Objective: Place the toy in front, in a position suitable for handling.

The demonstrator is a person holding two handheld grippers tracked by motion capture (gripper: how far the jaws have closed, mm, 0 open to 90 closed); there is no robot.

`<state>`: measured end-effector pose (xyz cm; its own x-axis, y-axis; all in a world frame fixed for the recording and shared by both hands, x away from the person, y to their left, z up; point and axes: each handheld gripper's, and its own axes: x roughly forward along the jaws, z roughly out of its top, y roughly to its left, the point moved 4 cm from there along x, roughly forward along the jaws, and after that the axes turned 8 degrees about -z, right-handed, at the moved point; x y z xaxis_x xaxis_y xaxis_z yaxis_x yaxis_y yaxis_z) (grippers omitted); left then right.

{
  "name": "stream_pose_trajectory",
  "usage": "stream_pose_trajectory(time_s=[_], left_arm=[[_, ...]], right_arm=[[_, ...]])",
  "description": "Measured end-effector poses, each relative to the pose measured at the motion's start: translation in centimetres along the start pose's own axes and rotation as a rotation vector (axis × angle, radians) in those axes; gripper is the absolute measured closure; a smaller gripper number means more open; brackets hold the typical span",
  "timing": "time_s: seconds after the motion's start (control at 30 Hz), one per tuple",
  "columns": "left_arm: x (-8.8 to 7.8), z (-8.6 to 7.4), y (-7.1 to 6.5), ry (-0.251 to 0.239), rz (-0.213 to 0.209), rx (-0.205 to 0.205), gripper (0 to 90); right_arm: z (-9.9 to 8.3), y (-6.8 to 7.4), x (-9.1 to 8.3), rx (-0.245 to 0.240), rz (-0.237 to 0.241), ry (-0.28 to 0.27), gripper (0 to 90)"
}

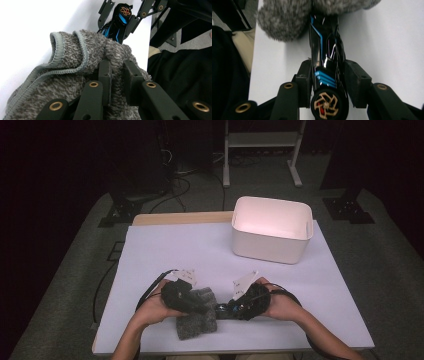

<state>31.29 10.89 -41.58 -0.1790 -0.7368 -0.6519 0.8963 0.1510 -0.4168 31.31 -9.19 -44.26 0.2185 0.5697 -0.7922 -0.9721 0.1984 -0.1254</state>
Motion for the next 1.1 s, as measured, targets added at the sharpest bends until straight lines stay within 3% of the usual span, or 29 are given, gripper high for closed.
stream_pose_trajectory(time_s=[0.2, 0.43, 0.57, 0.7, 0.87, 1.0, 1.1], left_arm=[[-0.3, -0.7, 0.1, -0.021, -0.008, -0.012, 78.3], [0.2, 0.0, -0.2, 0.009, 0.0, -0.003, 78.3], [0.1, -0.4, -0.1, -0.007, -0.008, -0.008, 78.2], [-0.6, -1.1, 0.2, -0.024, -0.007, -0.014, 77.6], [-0.8, -2.5, 0.8, -0.025, 0.005, -0.059, 77.6], [0.3, -2.2, 0.9, -0.023, -0.024, -0.053, 77.7], [0.4, -1.6, 0.9, -0.026, -0.018, -0.053, 78.1]], right_arm=[[-0.4, -0.1, 0.3, 0.008, 0.002, 0.032, 51.2], [1.4, 0.1, 1.4, -0.022, 0.027, 0.041, 48.7], [1.9, 0.2, 2.6, -0.052, 0.016, 0.069, 54.4], [1.8, 0.3, 2.5, -0.07, 0.016, 0.07, 55.2], [1.6, 0.2, 2.2, -0.069, 0.02, 0.08, 55.2], [1.7, 0.2, 2.2, -0.066, 0.021, 0.099, 54.8], [1.9, 0.2, 2.3, -0.069, 0.008, 0.127, 54.1]])
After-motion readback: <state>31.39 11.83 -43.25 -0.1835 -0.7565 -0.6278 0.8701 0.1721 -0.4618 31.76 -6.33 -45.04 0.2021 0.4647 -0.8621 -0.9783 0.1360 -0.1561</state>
